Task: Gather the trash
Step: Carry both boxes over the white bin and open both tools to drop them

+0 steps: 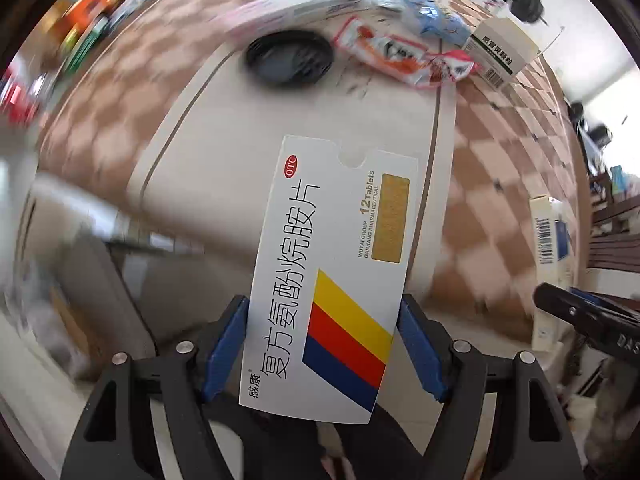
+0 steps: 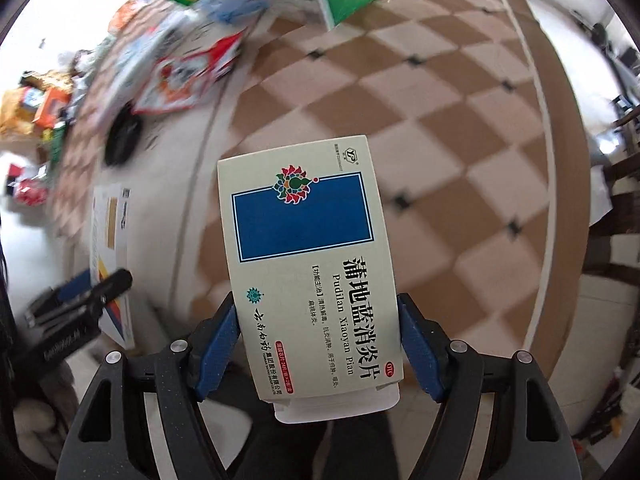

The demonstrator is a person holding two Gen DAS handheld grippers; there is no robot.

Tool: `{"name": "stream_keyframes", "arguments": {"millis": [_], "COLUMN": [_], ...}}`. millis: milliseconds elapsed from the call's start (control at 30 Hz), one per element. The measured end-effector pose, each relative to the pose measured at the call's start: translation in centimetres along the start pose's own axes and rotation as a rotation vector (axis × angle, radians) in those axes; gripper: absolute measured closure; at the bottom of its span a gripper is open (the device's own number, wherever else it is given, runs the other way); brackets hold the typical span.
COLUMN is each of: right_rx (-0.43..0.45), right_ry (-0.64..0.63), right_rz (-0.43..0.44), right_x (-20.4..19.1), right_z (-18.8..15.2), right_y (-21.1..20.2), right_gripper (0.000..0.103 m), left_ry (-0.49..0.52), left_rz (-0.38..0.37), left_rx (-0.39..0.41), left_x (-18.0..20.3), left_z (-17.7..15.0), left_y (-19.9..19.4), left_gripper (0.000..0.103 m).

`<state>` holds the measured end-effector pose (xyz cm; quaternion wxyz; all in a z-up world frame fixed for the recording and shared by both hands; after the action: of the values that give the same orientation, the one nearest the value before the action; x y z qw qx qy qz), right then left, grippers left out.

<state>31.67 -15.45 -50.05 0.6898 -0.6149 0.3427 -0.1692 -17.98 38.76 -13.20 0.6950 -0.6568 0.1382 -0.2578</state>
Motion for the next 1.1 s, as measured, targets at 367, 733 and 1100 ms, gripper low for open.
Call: {"name": "stream_keyframes", "arguments": {"millis": [367,733,1100], "right_rx": [-0.212,-0.306,-0.372], "right_ry": [-0.070,-0.010,-0.041], "right_rz": [0.026,-0.116,-0.150], "right_x": [-5.4,-0.3,2.4], "right_z": [-16.1,-21.0,-20.5], "right_y": [12.8,33.8,41.6], "right_gripper": [0.026,0.026,0.026], "left_ry": [-0.176,-0.186,-0.158], "left_rz": [-0.076,-0.124,-0.192], "left_rx": [-0.224,-0.387,-0.498], "left_x": [-16.1,-25.4,-26.8], "left_z": [-6.1,-2.7,-3.9], "left_y": [7.6,18.1,17.7], "left_gripper": [0.031,0.031,0.029]}}
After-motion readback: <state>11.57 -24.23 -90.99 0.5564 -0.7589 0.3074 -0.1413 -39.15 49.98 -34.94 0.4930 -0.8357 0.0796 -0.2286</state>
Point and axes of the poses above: each gripper's, at about its wrist camera, not at the fingertips, and y roughly the way its jaws point, x to its right, z to its top, the point moved 10 cm from there along y, roughly the way its jaws point, and after that the axes turned 1 degree about -x, right-handed, at the moved point
